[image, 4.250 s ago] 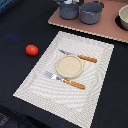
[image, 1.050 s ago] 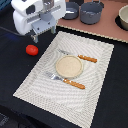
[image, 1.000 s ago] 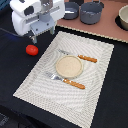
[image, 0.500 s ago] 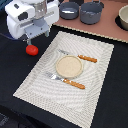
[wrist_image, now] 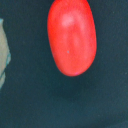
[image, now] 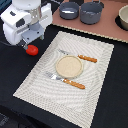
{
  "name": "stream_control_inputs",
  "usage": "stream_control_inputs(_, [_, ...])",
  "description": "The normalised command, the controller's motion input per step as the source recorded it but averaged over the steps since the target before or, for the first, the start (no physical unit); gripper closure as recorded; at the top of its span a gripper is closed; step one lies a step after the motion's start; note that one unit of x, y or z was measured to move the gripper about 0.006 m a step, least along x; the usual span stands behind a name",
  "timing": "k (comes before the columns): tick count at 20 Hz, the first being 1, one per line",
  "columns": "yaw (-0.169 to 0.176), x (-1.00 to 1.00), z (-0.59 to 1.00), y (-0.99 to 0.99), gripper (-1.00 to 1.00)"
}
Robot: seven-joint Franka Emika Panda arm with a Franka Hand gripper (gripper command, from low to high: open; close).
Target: Place the pan onto the stove and place the fish and sausage into the pan.
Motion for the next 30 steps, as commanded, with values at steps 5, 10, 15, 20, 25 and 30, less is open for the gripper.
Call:
stream_control_inputs(5, [0.039, -0.10, -0.35, 0.01, -1.00])
stream_control_inputs(10, [0.028, -0.18, -0.41, 0.00, -1.00])
stream_control_inputs(15, [0.017, -0.42, -0.35, 0.04, -1.00])
stream_control_inputs(20, [0.008, -0.59, -0.33, 0.06, -1.00])
stream_control_inputs(25, [0.004, -0.52, -0.25, 0.02, -1.00])
stream_control_inputs(30, [0.000, -0.24, -0.11, 0.00, 1.00])
